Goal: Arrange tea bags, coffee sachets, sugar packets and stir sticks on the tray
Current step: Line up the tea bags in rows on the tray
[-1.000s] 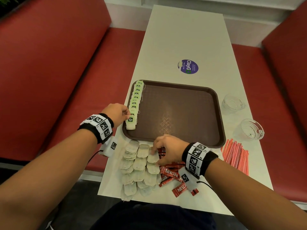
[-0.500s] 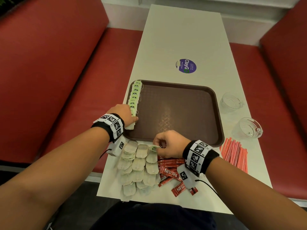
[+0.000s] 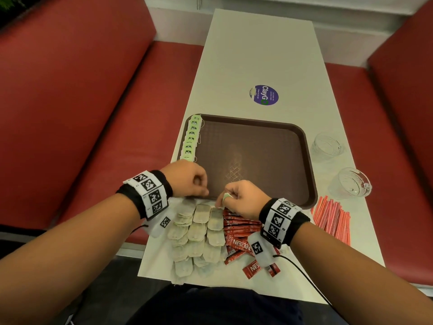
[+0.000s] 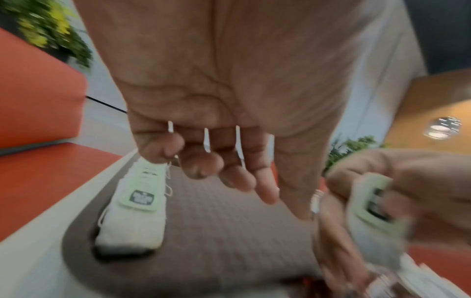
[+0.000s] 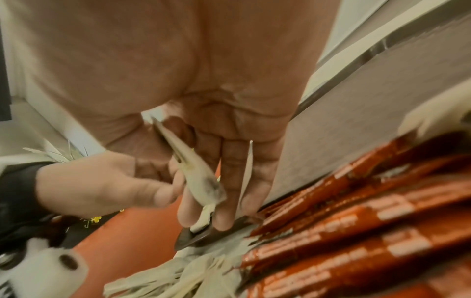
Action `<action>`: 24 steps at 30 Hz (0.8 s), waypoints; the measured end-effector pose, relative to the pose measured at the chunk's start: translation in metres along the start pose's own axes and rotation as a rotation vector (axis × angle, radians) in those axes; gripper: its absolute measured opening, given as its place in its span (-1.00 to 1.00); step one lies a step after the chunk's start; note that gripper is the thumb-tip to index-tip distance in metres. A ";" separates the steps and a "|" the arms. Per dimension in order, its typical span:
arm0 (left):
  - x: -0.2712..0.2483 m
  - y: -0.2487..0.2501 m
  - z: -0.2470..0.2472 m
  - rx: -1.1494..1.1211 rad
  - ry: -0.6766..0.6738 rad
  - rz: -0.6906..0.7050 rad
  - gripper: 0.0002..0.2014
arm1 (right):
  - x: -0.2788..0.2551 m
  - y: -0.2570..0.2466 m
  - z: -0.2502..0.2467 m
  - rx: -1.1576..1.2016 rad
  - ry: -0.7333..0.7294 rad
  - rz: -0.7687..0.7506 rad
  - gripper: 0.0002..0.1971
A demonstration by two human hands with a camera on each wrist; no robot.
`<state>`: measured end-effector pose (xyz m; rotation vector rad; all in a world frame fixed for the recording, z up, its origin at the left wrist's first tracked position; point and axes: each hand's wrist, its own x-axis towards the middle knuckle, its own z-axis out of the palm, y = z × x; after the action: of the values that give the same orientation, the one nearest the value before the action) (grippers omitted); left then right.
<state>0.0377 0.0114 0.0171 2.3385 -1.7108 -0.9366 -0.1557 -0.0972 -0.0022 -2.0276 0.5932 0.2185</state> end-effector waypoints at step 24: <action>-0.023 -0.005 0.016 -0.152 0.148 0.105 -0.94 | 0.014 -0.008 0.005 -0.191 0.023 -0.113 -0.78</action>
<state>0.0296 0.0382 0.0118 2.1422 -1.6262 -0.8225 -0.1388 -0.0943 -0.0037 -2.2431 0.4851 0.1905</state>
